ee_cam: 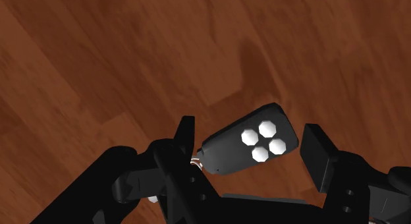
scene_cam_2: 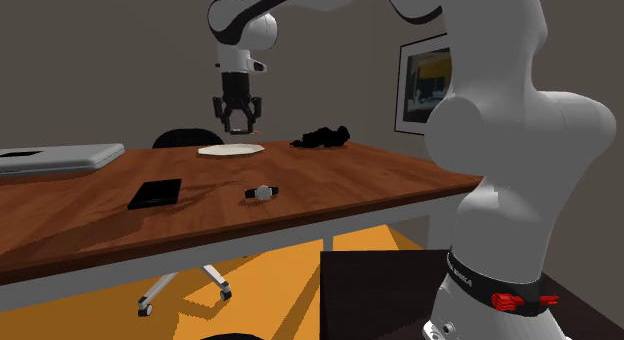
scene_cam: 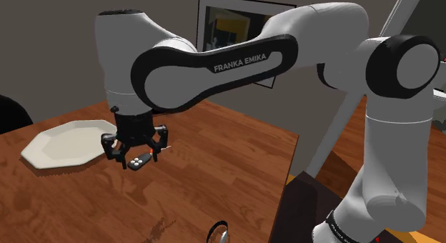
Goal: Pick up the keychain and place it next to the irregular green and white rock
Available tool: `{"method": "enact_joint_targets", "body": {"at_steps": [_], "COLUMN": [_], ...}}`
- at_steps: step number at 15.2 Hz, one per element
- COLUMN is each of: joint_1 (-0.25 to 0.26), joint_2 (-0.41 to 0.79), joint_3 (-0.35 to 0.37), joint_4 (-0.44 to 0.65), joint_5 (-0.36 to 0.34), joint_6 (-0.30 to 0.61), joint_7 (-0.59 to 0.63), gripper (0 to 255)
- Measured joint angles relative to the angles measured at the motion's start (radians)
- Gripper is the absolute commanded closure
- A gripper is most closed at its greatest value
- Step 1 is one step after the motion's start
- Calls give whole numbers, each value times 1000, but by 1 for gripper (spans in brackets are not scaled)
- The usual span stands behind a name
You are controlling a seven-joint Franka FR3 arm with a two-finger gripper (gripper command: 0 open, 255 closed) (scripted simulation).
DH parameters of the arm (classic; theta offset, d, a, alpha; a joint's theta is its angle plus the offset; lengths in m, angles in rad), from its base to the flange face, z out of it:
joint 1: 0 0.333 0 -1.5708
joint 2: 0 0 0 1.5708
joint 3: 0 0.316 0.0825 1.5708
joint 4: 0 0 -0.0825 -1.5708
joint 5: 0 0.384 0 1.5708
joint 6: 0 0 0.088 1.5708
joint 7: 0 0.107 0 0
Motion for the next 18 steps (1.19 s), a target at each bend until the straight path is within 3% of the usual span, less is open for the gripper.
{"method": "enact_joint_targets", "body": {"at_steps": [9,18], "joint_1": [11,-154], "joint_2": [-11,-87], "joint_3": [8,-23], "joint_4": [109,36], "joint_5": [14,73], "joint_6": [-115,-91], "joint_7": [-15,-202], "gripper": [255,255]}}
